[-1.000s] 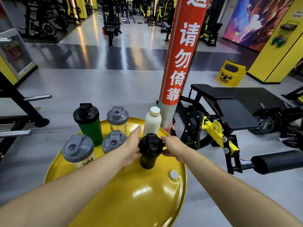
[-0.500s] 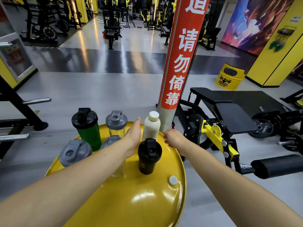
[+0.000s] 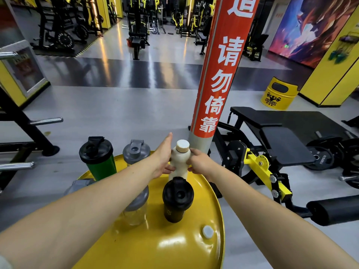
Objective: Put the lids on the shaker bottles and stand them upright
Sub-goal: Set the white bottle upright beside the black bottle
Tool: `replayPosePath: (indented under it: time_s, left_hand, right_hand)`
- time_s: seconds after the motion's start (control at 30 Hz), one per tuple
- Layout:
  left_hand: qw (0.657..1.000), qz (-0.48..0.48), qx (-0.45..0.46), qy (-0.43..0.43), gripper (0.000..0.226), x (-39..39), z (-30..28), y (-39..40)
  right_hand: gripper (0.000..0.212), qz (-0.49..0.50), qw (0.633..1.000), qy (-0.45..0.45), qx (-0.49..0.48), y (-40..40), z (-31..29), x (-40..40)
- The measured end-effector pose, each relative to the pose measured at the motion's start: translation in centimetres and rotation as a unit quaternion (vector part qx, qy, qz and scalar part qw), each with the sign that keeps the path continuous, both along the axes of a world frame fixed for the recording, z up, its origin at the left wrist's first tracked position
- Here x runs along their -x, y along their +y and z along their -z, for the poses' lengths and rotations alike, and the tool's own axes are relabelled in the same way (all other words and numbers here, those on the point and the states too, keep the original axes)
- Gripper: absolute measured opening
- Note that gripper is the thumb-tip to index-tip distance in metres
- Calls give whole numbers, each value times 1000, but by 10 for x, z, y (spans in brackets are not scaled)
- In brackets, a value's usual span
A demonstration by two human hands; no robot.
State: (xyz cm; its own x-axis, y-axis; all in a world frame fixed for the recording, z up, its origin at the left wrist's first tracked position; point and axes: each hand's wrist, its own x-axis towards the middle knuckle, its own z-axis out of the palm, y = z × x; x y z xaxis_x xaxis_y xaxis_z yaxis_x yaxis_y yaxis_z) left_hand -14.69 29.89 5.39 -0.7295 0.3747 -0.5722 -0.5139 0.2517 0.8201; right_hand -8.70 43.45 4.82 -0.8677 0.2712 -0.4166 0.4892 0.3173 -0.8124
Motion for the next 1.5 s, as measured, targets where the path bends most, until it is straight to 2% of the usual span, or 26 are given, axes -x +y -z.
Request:
replayPosePath:
  time_s: [0.13, 0.37, 0.7, 0.83, 1.07, 1.3, 1.5]
  left_hand:
    - [1000, 14, 2, 6, 95, 10, -5, -1]
    - [1000, 8, 4, 13, 100, 22, -4, -4]
    - [1000, 5, -16, -2, 103, 31, -2, -6]
    - [1000, 4, -24, -11, 96, 27, -2, -7]
    - [1000, -4, -1, -3, 86, 10, -2, -8]
    - [1000, -14, 21, 17, 73, -30, 1, -16]
    - [999, -10, 35, 17, 65, -69, 10, -27]
  right_hand:
    - [65, -25, 999, 20, -42, 0, 4, 11]
    - [69, -33, 995, 47, -76, -2, 10, 24]
    - [69, -33, 994, 48, -90, -1, 13, 35]
    - [68, -38, 995, 49, -84, -2, 12, 31]
    - [39, -32, 996, -2, -88, 0, 8, 16]
    - [53, -50, 992, -54, -98, 0, 10, -21]
    - [32, -56, 993, -85, -66, -7, 19, -60]
